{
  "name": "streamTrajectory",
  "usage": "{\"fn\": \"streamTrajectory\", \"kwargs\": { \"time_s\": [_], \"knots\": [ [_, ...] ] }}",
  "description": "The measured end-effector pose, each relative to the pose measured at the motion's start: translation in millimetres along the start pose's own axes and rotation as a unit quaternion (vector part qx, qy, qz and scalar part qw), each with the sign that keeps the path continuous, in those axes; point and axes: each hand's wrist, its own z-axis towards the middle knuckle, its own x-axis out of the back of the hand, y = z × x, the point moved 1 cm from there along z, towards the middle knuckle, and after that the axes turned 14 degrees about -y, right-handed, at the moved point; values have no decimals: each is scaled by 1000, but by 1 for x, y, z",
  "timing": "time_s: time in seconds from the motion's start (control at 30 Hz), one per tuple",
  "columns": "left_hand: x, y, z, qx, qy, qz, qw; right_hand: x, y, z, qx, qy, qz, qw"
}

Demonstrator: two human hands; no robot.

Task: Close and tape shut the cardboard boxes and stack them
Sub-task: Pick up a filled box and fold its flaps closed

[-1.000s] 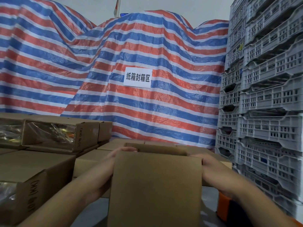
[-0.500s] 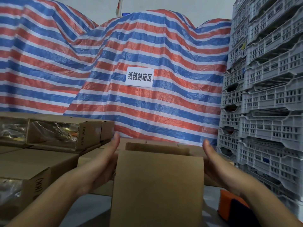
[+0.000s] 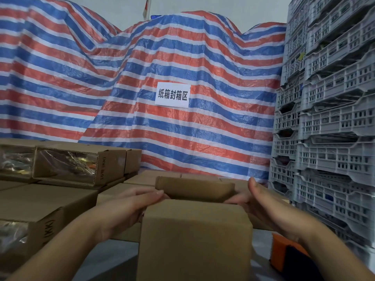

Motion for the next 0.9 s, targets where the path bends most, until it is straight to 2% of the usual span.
{"fn": "streamTrajectory", "kwargs": {
  "time_s": [0.17, 0.37, 0.53, 0.67, 0.9],
  "knots": [
    [7, -3, 2, 9, 3, 14, 1000, 1, 2, 1, -37, 15, -3, 999],
    [11, -5, 4, 6, 6, 18, 1000, -8, -15, -4, -13, 14, -56, 998],
    [10, -8, 3, -61, 56, 62, 995, -9, -15, -4, -7, 22, -57, 998],
    [5, -5, 3, -117, 92, 50, 988, -8, -15, -4, 1, 31, -77, 997],
    [6, -5, 4, -119, 114, 101, 981, -5, -10, -3, 9, 44, -111, 993]
  ]
}}
